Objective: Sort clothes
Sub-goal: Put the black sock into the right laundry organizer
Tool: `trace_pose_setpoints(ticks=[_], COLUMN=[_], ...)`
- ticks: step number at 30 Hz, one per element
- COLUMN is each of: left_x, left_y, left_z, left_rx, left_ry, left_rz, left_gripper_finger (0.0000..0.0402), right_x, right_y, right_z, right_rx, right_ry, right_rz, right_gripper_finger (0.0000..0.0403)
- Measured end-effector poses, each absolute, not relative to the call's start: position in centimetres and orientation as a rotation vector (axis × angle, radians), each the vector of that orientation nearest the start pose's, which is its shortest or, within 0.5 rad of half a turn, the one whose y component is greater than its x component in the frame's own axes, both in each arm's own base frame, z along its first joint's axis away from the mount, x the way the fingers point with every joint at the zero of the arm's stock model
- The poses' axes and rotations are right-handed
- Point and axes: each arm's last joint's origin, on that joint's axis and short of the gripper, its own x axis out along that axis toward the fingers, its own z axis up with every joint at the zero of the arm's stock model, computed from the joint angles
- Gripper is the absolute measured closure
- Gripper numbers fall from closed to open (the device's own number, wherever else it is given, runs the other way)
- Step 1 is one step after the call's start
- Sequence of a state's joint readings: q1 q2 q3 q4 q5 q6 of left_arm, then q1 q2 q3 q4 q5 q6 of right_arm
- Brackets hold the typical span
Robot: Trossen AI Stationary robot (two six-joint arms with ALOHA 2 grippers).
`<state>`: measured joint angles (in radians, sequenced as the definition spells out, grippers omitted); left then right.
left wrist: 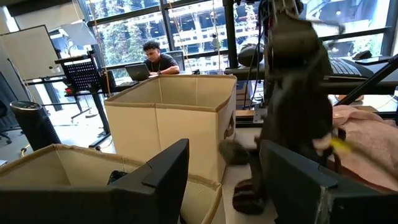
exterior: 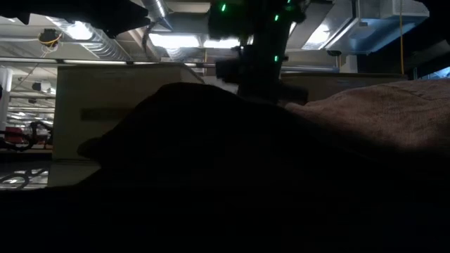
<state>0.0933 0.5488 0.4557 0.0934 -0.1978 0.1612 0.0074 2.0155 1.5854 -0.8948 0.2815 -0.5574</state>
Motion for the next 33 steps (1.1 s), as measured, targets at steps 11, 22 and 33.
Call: trace_pose_setpoints(ticks=[11,22,33], left_x=[13.9,13.9,13.9], left_y=[1.9,1.9,1.9], left_z=[27.8,27.8,27.8], left_rx=[0.160,0.160,0.159], left_ry=[0.023,0.023,0.023], left_rz=[0.290,0.290,0.290], left_gripper_finger=[0.0213,0.0213,0.0213], right_x=[36.0,29.7,25.4], right_y=[-1.0,-1.8,-2.3], right_z=[30.4,38.6,42.2], right_rx=[-0.741,-0.818,-0.946], right_ry=[1.146,0.969,0.947], right_rz=[-0.103,-0.477,-0.701], right_gripper_finger=[0.0392,0.0381,0.0380])
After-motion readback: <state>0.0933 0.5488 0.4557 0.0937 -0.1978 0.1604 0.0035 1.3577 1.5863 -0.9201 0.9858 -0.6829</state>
